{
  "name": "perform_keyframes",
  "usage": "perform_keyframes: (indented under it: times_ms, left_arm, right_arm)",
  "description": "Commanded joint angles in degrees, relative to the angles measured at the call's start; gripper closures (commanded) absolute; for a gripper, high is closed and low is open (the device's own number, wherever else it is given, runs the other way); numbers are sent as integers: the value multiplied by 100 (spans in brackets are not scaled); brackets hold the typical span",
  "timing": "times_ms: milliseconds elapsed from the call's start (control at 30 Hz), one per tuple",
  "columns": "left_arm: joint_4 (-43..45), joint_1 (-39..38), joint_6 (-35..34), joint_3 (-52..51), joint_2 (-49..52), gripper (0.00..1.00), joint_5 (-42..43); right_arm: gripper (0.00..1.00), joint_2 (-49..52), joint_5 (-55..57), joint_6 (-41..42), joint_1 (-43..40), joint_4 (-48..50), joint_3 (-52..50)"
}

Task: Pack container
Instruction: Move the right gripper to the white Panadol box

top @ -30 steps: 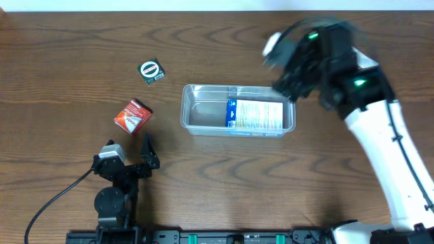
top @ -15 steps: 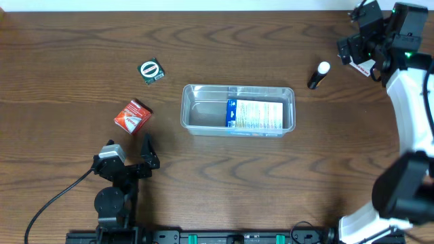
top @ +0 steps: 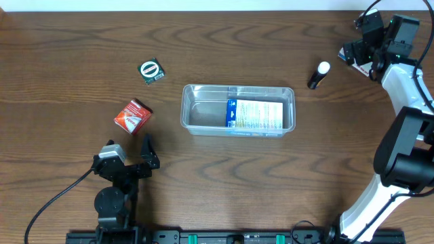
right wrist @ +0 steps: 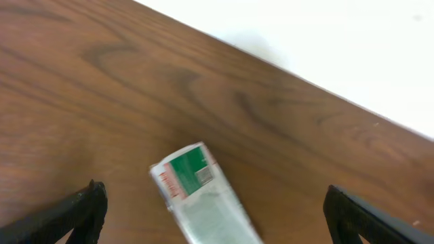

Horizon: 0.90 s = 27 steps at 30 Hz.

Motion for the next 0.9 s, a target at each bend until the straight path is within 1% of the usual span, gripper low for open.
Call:
perform_keyframes:
  times_ms: [0,167,333,467,500,600,733,867]
  left_arm:
    - [-181,28,31,-125,-2,2,-57]
    - [-184,28,31,-125,-2,2,-57]
    - [-184,28,31,-125,-2,2,-57]
    - [-184,28,31,-125,-2,2,-57]
    - [-184,28,31,-125,-2,2,-57]
    - [-181,28,31,-125,-2,2,-57]
    - [-181,28,31,-125,-2,2,-57]
    - [-184,28,31,-125,-2,2,-57]
  right_arm:
    - [1,245,-90,-323,-76,175,46]
    - [1,623,-90,-317,-118,404,46]
    - [1,866,-90,-306,-190,409,46]
    - [1,927,-13,11,-275,203,136]
    - [1,927,22,52,-278,-22,262]
    - [1,929,227,142,-251,-1147,997]
    - [1,933,428,229,-214,-2809,2385]
    - [1,935,426,238,-205,-3740,3445]
